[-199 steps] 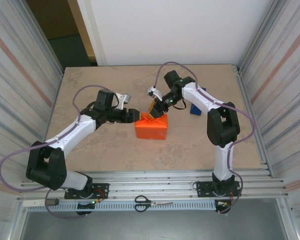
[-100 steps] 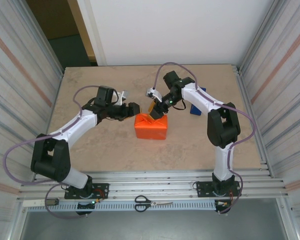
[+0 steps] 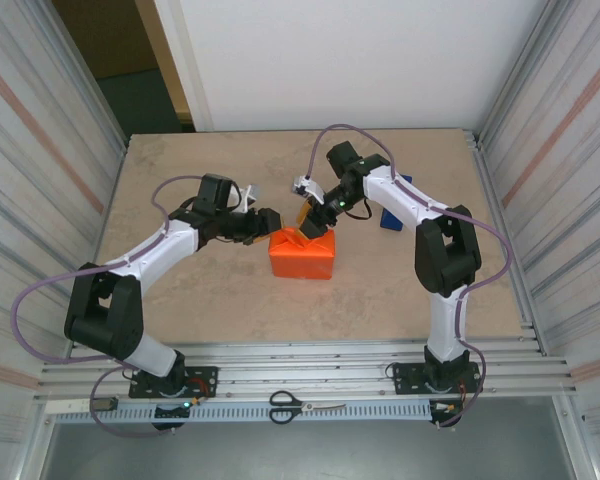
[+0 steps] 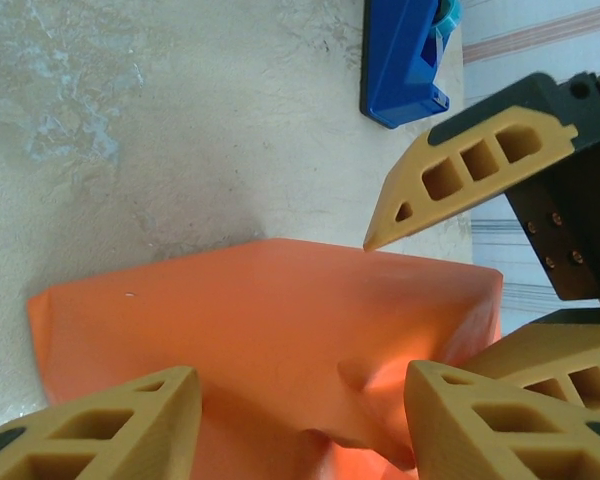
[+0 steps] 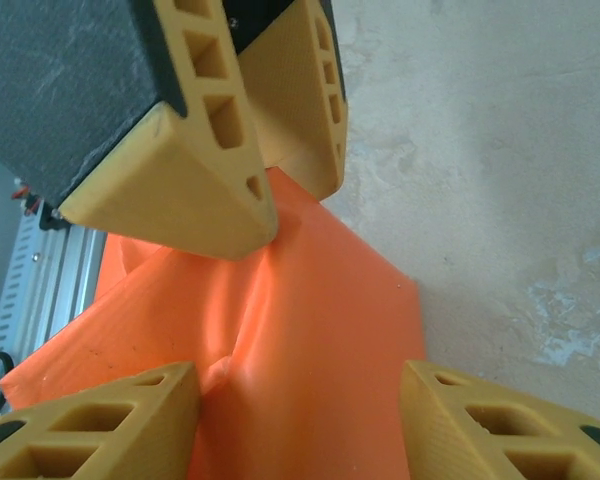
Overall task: Wrap the gift box in paper
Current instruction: Fold the wrapping paper for the gift box.
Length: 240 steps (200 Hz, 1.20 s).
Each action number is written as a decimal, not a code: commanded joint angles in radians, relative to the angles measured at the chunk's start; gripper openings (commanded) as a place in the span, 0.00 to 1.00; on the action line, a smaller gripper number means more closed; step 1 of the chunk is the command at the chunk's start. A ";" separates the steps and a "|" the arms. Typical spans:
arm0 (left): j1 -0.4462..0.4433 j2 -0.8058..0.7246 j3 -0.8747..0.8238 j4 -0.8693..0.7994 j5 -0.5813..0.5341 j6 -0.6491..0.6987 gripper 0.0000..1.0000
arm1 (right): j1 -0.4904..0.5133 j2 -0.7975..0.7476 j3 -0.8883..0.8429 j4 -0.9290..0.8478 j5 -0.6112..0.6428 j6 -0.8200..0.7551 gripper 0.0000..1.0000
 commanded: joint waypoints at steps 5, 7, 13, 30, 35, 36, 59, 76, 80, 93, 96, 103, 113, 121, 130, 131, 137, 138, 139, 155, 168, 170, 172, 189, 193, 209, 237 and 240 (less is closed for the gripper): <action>-0.010 -0.008 -0.029 0.028 0.010 0.019 0.55 | -0.008 -0.053 -0.014 0.014 0.014 0.035 0.55; -0.011 -0.009 -0.030 0.029 0.010 0.020 0.55 | -0.008 -0.054 -0.014 0.014 0.012 0.034 0.55; -0.010 -0.009 -0.031 0.031 0.007 0.022 0.53 | -0.010 -0.056 -0.015 0.015 0.009 0.035 0.55; -0.010 -0.013 -0.039 0.050 0.007 0.025 0.51 | -0.012 -0.057 -0.015 0.017 0.007 0.039 0.56; -0.011 -0.014 -0.040 0.052 0.003 0.026 0.50 | -0.013 -0.057 -0.014 0.017 0.007 0.042 0.56; -0.010 -0.014 -0.040 0.051 0.002 0.025 0.50 | -0.013 -0.057 -0.014 0.017 0.007 0.041 0.56; -0.011 -0.013 -0.046 0.052 -0.010 0.037 0.47 | -0.021 -0.067 -0.012 0.039 -0.007 0.074 0.57; -0.011 -0.005 -0.050 0.049 -0.011 0.043 0.44 | -0.027 -0.091 -0.017 0.111 -0.030 0.164 0.59; -0.014 -0.003 -0.050 0.047 -0.012 0.047 0.44 | -0.029 -0.103 -0.022 0.136 -0.031 0.191 0.59; -0.013 0.001 -0.055 0.045 -0.022 0.049 0.44 | -0.035 -0.140 -0.043 0.235 -0.005 0.304 0.62; -0.013 0.001 -0.056 0.045 -0.023 0.049 0.44 | -0.037 -0.150 -0.050 0.260 0.007 0.334 0.63; -0.013 0.001 -0.058 0.047 -0.023 0.049 0.44 | -0.043 -0.176 -0.066 0.314 0.043 0.405 0.64; -0.014 0.001 -0.059 0.047 -0.021 0.048 0.45 | -0.056 -0.219 -0.098 0.388 0.099 0.512 0.68; -0.016 0.001 -0.057 0.048 -0.019 0.049 0.45 | -0.067 -0.261 -0.131 0.445 0.157 0.610 0.71; -0.017 0.000 -0.055 0.048 -0.019 0.050 0.46 | -0.079 -0.312 -0.177 0.496 0.230 0.717 0.75; -0.017 0.000 -0.054 0.048 -0.019 0.050 0.46 | -0.081 -0.318 -0.181 0.501 0.237 0.730 0.75; -0.019 -0.002 -0.054 0.046 -0.019 0.052 0.46 | -0.088 -0.351 -0.211 0.517 0.290 0.799 0.79; -0.019 -0.002 -0.054 0.046 -0.019 0.052 0.46 | -0.090 -0.356 -0.215 0.517 0.301 0.812 0.79; -0.020 -0.002 -0.054 0.046 -0.019 0.053 0.46 | -0.090 -0.361 -0.220 0.518 0.312 0.825 0.80; -0.023 -0.002 -0.052 0.047 -0.019 0.052 0.46 | -0.116 -0.424 -0.244 0.411 0.458 1.049 0.87; -0.023 -0.002 -0.052 0.047 -0.018 0.053 0.47 | -0.147 -0.455 -0.273 0.304 0.461 1.203 0.88; -0.024 -0.002 -0.053 0.047 -0.019 0.053 0.47 | -0.152 -0.459 -0.278 0.287 0.461 1.225 0.88; -0.025 -0.002 -0.052 0.048 -0.018 0.053 0.47 | -0.154 -0.463 -0.286 0.273 0.462 1.246 0.88; -0.027 -0.002 -0.050 0.048 -0.018 0.052 0.47 | -0.153 -0.509 -0.384 0.228 0.469 1.361 0.90; -0.029 0.000 -0.050 0.049 -0.018 0.053 0.47 | -0.148 -0.519 -0.407 0.232 0.464 1.374 0.92; -0.028 0.001 -0.045 0.047 -0.014 0.057 0.48 | -0.117 -0.537 -0.452 0.219 0.456 1.383 0.98; -0.028 0.010 -0.033 0.035 -0.020 0.068 0.48 | -0.063 -0.495 -0.423 0.180 0.437 1.375 0.98; -0.028 0.010 -0.032 0.033 -0.020 0.070 0.48 | -0.058 -0.489 -0.417 0.178 0.430 1.375 0.98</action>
